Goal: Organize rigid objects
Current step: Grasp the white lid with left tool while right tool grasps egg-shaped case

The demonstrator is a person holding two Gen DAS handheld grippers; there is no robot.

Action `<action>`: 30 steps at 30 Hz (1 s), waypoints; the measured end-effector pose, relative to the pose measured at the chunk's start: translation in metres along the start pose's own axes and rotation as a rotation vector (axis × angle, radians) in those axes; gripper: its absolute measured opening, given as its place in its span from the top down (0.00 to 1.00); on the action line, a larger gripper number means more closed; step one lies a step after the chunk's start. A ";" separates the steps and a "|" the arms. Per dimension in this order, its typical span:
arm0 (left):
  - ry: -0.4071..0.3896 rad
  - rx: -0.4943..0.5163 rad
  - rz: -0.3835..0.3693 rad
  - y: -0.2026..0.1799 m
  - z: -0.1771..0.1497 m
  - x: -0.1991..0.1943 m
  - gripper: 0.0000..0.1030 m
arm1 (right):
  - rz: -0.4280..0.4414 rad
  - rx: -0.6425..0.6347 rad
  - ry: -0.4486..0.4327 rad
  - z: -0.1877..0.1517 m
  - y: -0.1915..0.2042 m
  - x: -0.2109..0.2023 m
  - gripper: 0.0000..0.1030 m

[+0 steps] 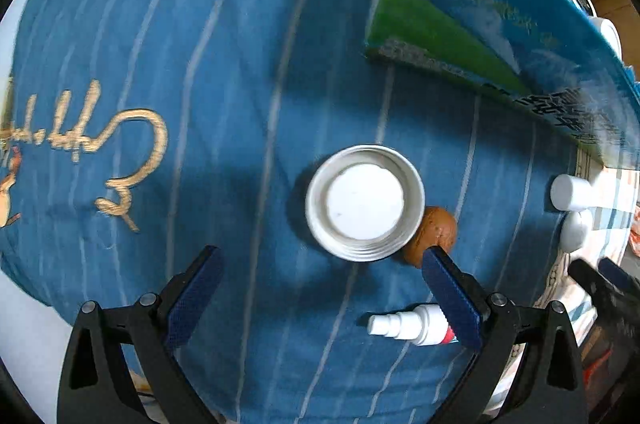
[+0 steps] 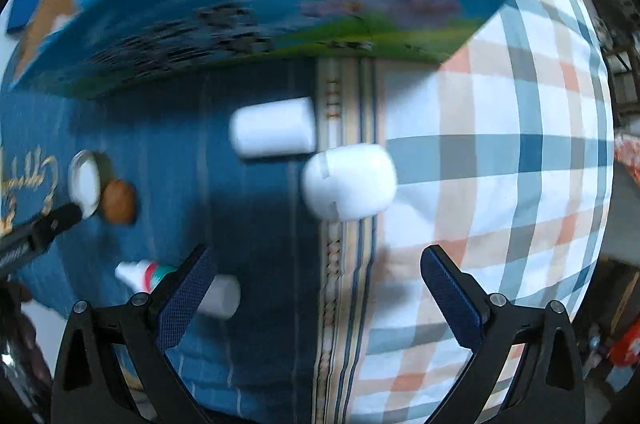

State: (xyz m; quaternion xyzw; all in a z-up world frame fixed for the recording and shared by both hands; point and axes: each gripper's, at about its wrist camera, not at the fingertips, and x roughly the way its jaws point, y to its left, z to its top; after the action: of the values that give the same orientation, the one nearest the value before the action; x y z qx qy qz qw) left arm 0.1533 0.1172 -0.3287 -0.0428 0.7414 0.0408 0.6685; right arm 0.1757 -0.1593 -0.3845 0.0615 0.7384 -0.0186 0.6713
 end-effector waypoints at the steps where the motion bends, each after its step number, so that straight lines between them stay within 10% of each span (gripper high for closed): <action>1: 0.010 0.000 -0.016 -0.001 0.001 0.004 0.02 | -0.012 0.017 -0.006 0.003 -0.004 0.005 0.00; 4: 0.046 -0.016 -0.068 -0.003 0.002 0.013 0.02 | -0.020 0.054 -0.005 0.012 -0.012 0.018 0.03; 8: 0.075 -0.027 -0.104 -0.008 0.004 0.023 0.02 | -0.027 0.055 0.057 0.016 -0.013 0.040 0.37; 11: 0.084 -0.026 -0.113 -0.012 0.005 0.030 0.02 | -0.049 0.052 0.025 0.012 -0.010 0.039 0.44; 30: 0.078 -0.173 -0.266 0.032 0.019 0.033 0.08 | 0.029 0.078 0.061 -0.014 -0.030 0.042 0.45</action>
State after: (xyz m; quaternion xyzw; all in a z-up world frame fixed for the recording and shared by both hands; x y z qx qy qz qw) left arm 0.1649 0.1509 -0.3633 -0.1995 0.7483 0.0139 0.6325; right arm 0.1544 -0.1844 -0.4264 0.0990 0.7562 -0.0355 0.6458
